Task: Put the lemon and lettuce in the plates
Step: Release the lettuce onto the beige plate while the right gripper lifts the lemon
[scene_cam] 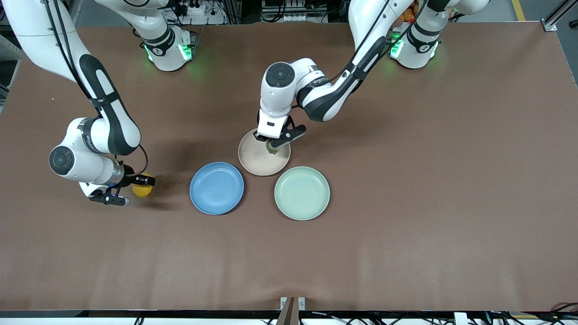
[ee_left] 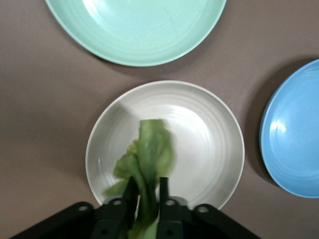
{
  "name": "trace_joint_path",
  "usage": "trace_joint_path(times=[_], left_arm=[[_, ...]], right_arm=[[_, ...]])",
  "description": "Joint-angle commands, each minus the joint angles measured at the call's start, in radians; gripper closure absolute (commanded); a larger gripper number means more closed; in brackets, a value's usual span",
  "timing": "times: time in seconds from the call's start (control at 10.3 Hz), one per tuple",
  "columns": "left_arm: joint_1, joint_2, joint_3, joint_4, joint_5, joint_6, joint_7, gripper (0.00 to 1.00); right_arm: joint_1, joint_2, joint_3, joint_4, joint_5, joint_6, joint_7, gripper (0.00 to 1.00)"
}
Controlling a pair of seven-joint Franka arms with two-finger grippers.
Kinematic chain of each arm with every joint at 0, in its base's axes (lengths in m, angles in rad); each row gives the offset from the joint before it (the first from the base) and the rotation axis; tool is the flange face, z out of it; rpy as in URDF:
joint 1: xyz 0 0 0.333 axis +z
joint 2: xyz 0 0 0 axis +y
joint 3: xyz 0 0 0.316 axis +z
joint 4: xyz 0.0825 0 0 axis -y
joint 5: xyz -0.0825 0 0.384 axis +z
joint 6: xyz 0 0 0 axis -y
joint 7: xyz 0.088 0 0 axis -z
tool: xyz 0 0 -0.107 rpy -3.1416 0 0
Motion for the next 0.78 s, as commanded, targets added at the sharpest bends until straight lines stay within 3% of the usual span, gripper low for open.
trace_joint_path(times=[0.0, 0.48, 0.68], left_arm=[[-0.020, 0.011, 0.015, 0.027, 0.088, -0.005, -0.042, 0.00], [0.075, -0.045, 0.045, 0.019, 0.102, -0.083, -0.027, 0.00], [0.155, -0.083, 0.040, 0.018, 0.099, -0.156, 0.108, 0.00]], right_arm=[[0.056, -0.011, 0.020, 0.059, 0.017, -0.066, 0.102, 0.69], [0.214, -0.008, 0.020, 0.150, 0.017, -0.118, 0.229, 0.72], [0.248, 0.000, 0.020, 0.175, 0.017, -0.146, 0.275, 0.72]])
